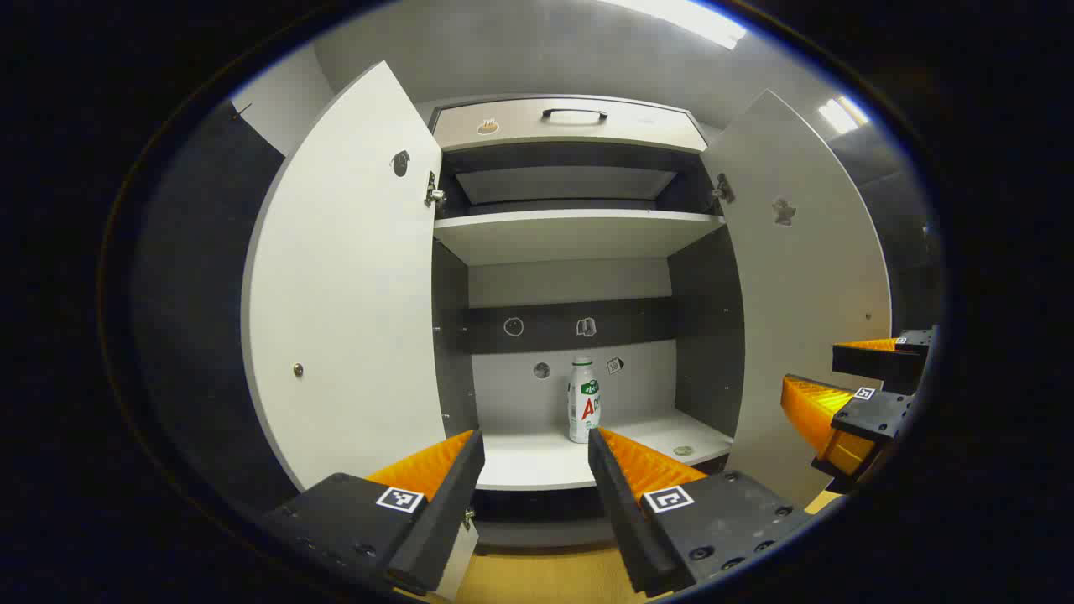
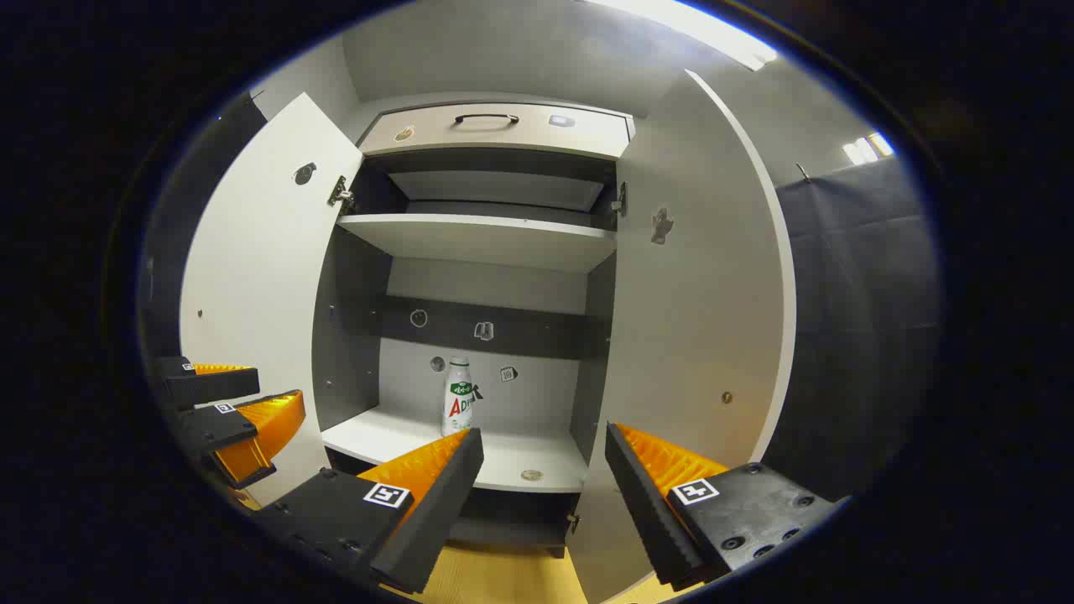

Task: Grasp the bottle in the cabinet with the left hand and place it on the coaster, then close the right door with the right hand and the left door with the left hand.

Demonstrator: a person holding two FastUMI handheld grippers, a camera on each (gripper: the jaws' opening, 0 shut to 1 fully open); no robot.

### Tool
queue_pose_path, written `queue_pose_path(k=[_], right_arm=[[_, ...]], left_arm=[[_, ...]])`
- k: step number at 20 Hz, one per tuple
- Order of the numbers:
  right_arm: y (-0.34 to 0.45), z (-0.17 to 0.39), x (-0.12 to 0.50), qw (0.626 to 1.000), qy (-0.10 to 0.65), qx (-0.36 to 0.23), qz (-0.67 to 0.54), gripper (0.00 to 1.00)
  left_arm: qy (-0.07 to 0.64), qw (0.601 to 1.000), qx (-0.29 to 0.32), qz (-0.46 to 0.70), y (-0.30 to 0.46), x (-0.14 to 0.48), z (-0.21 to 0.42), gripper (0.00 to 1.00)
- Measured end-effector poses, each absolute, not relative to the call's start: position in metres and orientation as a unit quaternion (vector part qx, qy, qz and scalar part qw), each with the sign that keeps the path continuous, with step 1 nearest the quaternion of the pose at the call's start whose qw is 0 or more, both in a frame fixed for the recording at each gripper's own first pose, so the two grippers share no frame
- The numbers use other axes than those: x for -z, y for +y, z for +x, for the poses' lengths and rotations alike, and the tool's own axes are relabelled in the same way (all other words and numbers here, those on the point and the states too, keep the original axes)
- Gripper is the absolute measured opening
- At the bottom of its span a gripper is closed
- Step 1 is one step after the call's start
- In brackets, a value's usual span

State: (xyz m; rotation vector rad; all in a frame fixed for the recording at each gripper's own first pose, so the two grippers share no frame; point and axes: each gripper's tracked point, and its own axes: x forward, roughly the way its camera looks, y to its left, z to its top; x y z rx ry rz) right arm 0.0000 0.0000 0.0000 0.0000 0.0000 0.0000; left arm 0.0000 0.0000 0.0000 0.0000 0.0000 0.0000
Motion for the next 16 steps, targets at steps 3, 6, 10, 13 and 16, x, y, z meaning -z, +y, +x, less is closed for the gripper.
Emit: queue_pose_path(k=[3, 6, 10, 13, 16], right_arm=[[0.0037, -0.0034, 0.0029, 1.0, 0.006, 0.001, 0.002, 0.98], [0.0, -0.0059, 0.003, 1.0, 0.008, 0.009, 0.0, 0.98], [0.003, -0.0061, 0.0, 1.0, 0.003, 0.002, 0.005, 0.97], [0.0017, -0.0044, 0.0004, 1.0, 0.001, 0.0, -0.003, 0.97], [0.0007, 0.0001, 0.0018, 1.0, 0.001, -0.004, -0.005, 0.97]], left_arm=[[-0.023, 1.0, 0.006, -0.003, 0.0022, -0.0082, -0.0045, 0.79], [-0.024, 1.0, 0.009, -0.011, 0.002, -0.0094, -0.0053, 0.78], [-0.016, 1.0, 0.009, -0.014, 0.0011, -0.0037, -0.0039, 0.78], [-0.01, 1.0, 0.01, -0.018, -0.0002, -0.001, -0.0019, 0.78], [-0.013, 1.0, 0.004, -0.011, 0.0011, -0.0025, 0.0024, 0.78]])
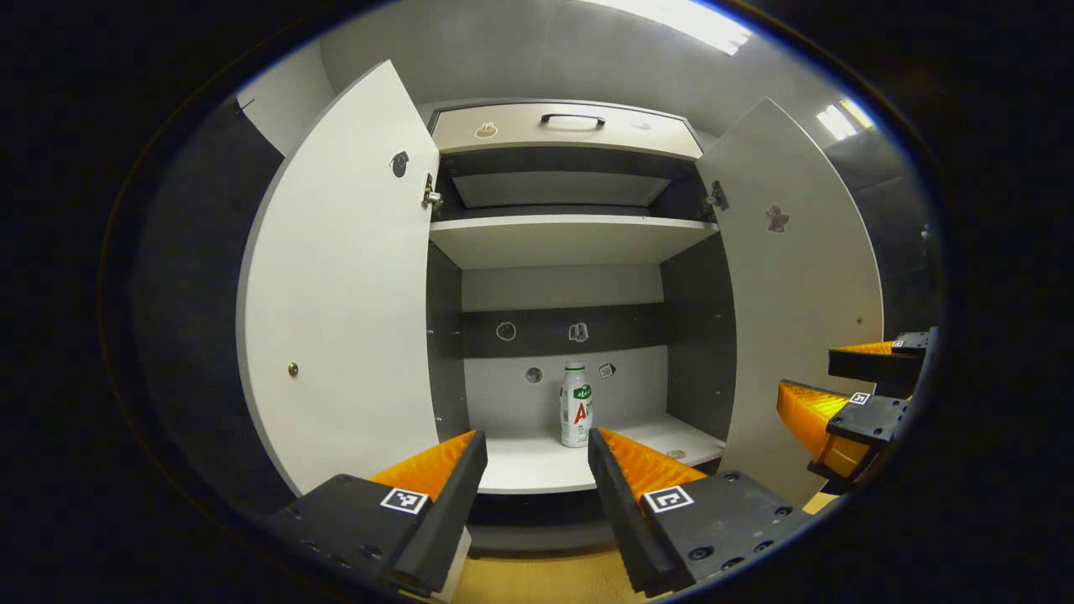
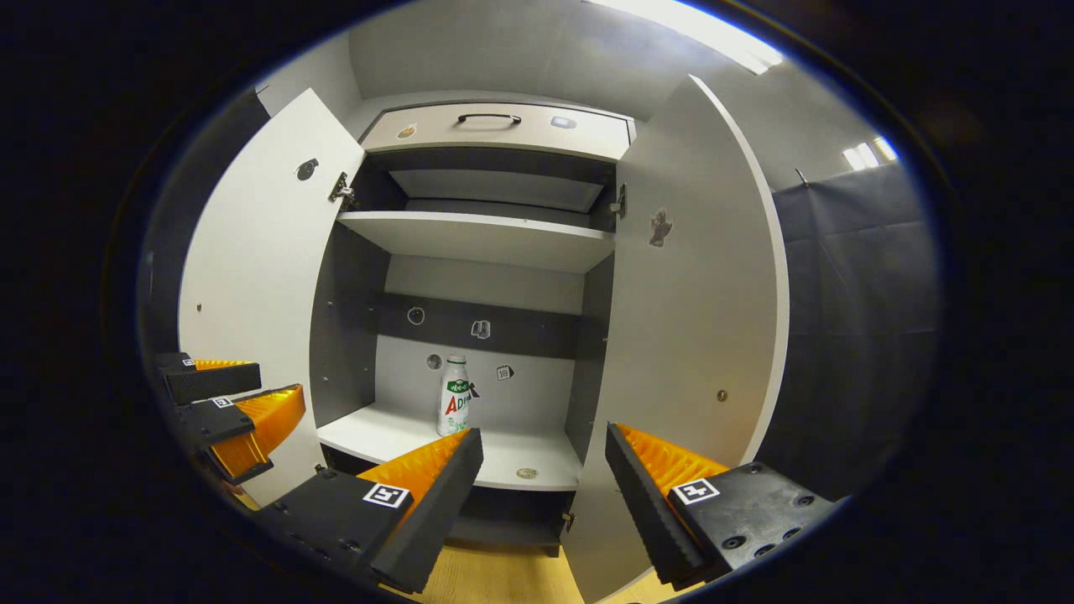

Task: Grasp the bottle in the cabinet with the left hand and place it on the coaster, then close the right door with the right hand and the left door with the left hand.

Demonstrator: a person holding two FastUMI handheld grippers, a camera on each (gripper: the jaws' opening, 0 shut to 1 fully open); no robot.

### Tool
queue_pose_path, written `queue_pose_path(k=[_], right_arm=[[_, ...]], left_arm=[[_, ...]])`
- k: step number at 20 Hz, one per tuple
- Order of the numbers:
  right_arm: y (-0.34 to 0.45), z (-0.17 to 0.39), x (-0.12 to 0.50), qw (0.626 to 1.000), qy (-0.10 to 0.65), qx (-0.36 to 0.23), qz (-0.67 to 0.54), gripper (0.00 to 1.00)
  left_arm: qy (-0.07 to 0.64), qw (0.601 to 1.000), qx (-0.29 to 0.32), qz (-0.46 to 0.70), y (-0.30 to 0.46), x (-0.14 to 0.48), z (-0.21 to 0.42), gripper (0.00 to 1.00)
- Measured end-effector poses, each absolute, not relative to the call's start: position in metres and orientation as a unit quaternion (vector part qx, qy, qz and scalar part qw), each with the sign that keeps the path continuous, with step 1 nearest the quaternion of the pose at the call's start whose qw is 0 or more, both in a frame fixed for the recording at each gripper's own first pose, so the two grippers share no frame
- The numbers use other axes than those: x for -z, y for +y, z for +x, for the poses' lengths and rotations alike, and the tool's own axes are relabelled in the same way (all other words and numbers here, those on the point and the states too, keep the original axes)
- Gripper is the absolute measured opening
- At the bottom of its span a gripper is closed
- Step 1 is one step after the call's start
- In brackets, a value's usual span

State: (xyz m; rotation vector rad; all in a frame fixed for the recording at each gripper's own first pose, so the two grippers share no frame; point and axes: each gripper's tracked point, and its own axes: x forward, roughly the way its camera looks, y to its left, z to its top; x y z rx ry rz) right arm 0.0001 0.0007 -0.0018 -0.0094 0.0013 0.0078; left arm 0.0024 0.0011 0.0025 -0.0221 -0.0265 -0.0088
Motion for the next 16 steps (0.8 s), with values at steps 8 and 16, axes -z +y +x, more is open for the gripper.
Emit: queue_pose_path(k=[8, 16], right_arm=[[-0.002, 0.015, 0.009, 1.0, 0.006, -0.01, -0.011, 0.98], [0.001, 0.041, 0.028, 0.999, 0.017, -0.027, -0.013, 0.97]], left_arm=[[-0.023, 1.0, -0.001, 0.002, 0.006, -0.01, 0.025, 0.78], [-0.028, 0.999, 0.024, 0.003, -0.02, -0.014, 0.077, 0.78]])
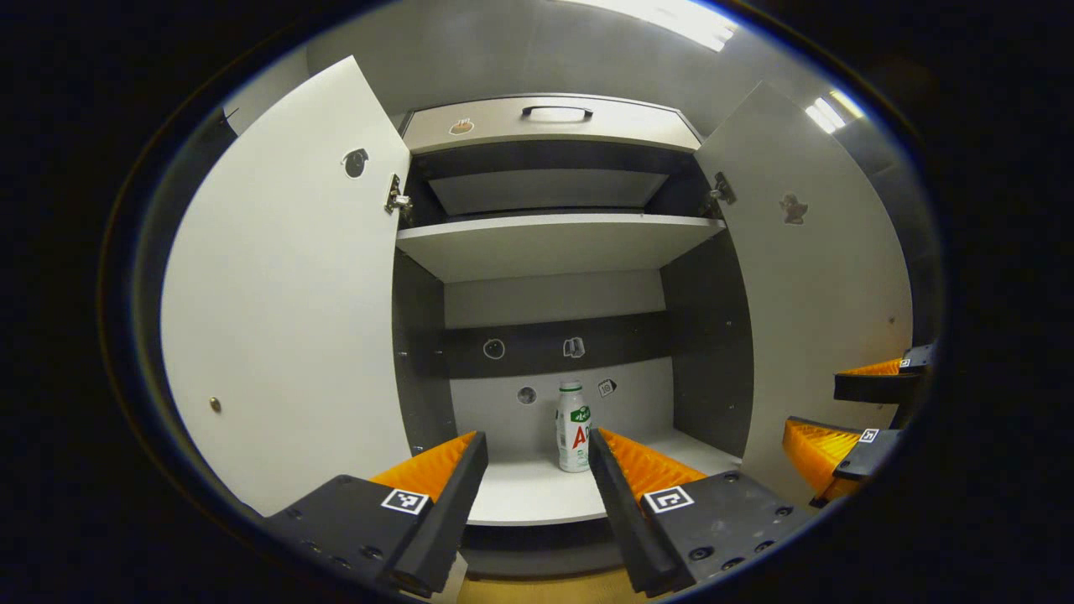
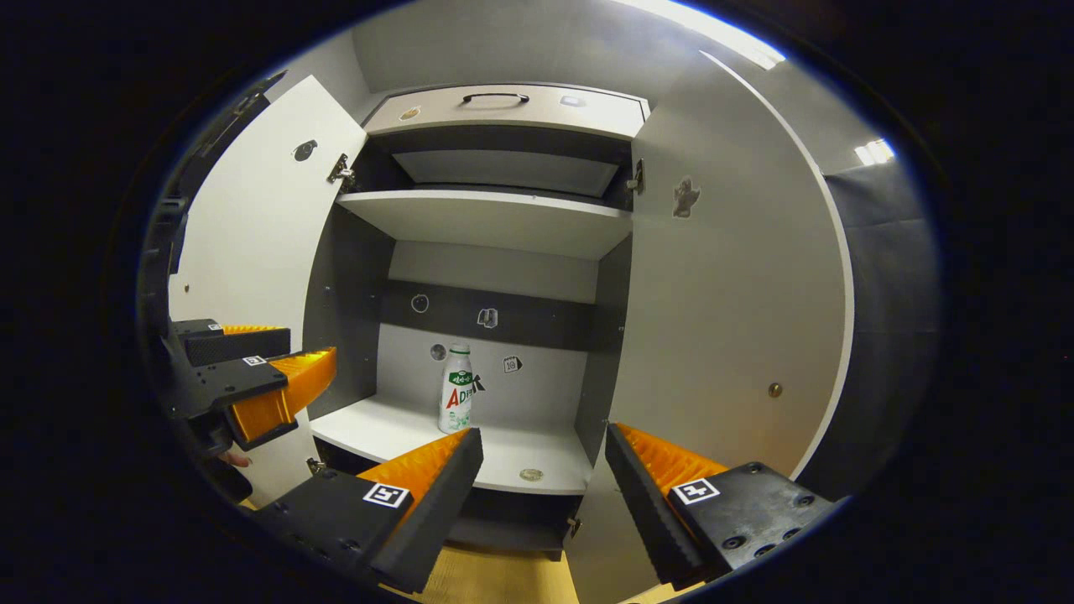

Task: Grasp the bottle in the cabinet with the left hand and place it on the coaster, then close the right door with the right hand and the left door with the left hand.

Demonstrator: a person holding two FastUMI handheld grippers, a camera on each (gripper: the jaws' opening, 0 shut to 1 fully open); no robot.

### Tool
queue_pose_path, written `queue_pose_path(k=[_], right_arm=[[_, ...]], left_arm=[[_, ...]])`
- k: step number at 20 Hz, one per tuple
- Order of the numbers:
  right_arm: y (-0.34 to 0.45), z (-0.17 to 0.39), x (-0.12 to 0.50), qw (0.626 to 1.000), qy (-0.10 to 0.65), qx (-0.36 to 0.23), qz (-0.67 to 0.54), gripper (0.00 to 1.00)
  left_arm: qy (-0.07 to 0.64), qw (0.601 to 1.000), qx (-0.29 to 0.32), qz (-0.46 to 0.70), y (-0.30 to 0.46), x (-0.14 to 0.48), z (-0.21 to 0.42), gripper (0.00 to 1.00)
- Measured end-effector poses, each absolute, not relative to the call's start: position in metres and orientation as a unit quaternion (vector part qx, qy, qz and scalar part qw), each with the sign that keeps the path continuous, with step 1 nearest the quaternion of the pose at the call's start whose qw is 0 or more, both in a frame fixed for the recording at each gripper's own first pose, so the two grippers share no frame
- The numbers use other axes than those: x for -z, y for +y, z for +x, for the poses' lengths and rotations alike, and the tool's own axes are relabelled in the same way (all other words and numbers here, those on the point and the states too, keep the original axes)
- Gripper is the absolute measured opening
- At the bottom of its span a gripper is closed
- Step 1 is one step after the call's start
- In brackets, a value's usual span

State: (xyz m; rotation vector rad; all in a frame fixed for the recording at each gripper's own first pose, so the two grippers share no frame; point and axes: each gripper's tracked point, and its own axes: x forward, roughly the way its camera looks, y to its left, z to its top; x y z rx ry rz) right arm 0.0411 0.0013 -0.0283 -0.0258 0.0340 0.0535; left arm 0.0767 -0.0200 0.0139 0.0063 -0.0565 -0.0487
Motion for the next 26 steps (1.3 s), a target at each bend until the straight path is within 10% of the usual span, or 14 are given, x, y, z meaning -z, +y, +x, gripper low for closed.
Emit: queue_pose_path(k=[26], right_arm=[[0.015, 0.143, 0.112, 0.991, 0.091, -0.093, -0.002, 0.98]], left_arm=[[0.027, 0.997, 0.061, -0.049, -0.076, 0.056, 0.325, 0.78]])
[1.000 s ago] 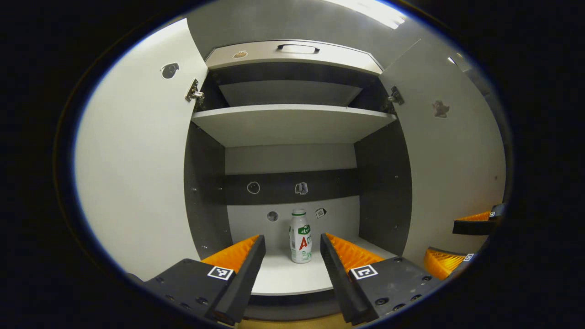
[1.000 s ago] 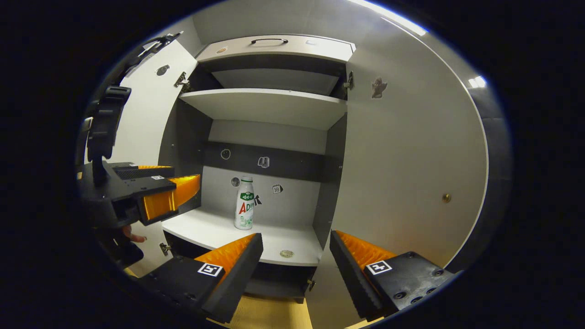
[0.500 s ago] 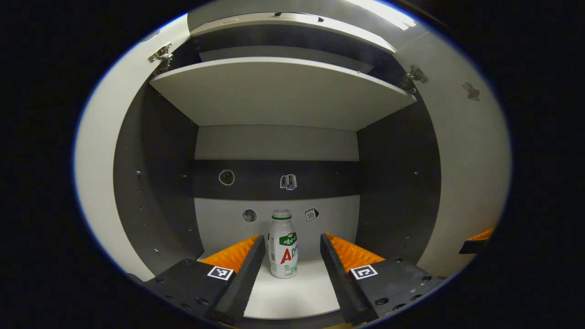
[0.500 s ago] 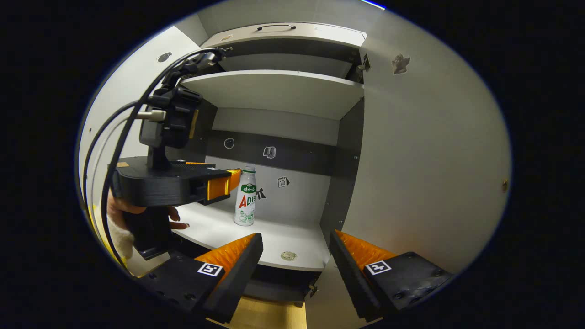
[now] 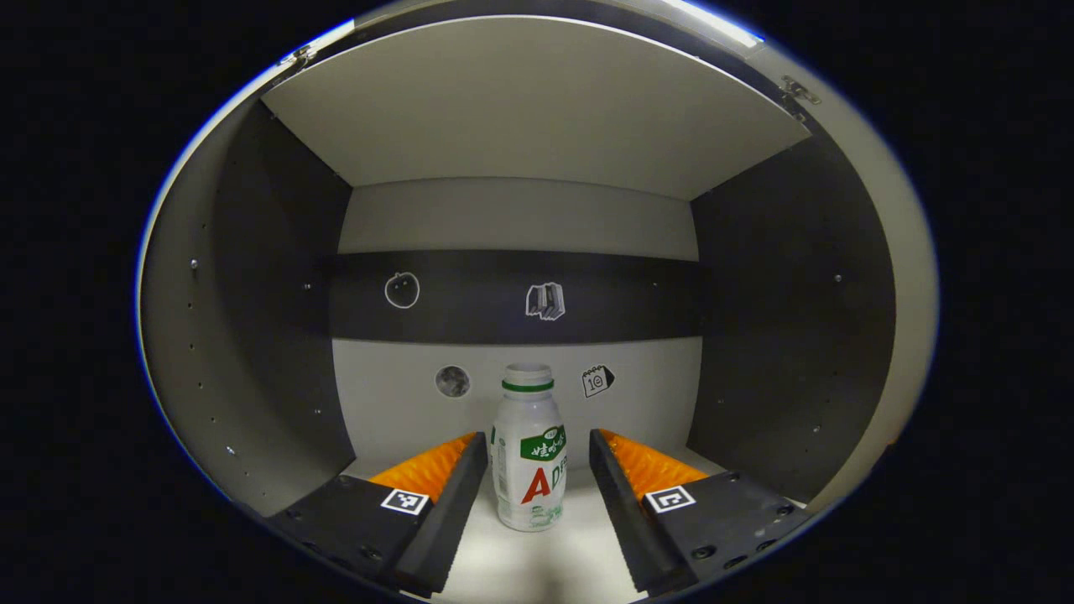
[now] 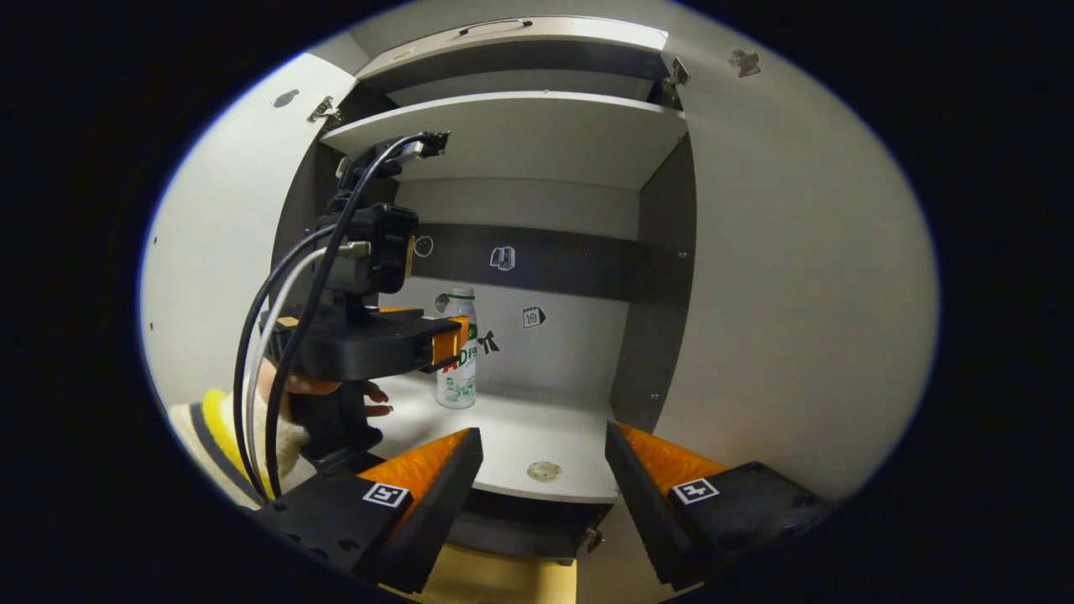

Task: Grasp the bottle in the cabinet with the left hand and place it on the coaster, then close the right door with the right hand and the left door with the left hand.

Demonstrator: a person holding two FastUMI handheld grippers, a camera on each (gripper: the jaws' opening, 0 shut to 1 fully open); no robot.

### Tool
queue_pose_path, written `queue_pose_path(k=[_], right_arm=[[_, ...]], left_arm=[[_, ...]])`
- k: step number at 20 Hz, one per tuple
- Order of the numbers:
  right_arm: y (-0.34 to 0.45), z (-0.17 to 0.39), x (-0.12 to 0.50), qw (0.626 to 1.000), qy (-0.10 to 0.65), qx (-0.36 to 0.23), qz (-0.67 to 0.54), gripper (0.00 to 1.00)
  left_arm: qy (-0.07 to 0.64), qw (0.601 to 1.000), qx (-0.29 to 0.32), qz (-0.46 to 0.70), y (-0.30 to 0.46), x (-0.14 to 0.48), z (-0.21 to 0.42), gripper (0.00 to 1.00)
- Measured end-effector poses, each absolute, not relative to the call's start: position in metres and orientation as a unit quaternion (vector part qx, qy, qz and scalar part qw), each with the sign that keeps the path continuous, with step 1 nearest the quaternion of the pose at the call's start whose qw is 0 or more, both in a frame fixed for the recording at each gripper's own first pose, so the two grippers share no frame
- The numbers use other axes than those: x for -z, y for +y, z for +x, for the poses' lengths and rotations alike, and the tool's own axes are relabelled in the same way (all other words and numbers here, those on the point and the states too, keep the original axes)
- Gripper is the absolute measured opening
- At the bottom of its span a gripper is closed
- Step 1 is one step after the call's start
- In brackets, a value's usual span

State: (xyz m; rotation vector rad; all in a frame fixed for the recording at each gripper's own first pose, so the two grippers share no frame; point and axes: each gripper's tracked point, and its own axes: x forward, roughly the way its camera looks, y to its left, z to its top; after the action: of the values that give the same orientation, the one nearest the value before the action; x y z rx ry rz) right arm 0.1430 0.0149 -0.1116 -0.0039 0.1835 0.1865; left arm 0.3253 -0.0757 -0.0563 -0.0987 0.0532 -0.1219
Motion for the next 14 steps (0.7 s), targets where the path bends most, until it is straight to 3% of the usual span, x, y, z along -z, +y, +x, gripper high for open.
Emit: queue_pose_path(k=[3, 7, 14], right_arm=[[0.017, 0.152, 0.119, 0.99, 0.1, -0.096, 0.008, 0.97], [0.021, 0.165, 0.13, 0.989, 0.108, -0.097, 0.013, 0.98], [0.023, 0.178, 0.145, 0.988, 0.123, -0.09, 0.007, 0.98]], left_arm=[[0.032, 0.996, 0.058, -0.059, -0.073, 0.064, 0.339, 0.87], [0.032, 0.996, 0.057, -0.055, -0.07, 0.073, 0.352, 0.92], [0.042, 0.996, 0.063, -0.046, -0.075, 0.09, 0.377, 0.93]])
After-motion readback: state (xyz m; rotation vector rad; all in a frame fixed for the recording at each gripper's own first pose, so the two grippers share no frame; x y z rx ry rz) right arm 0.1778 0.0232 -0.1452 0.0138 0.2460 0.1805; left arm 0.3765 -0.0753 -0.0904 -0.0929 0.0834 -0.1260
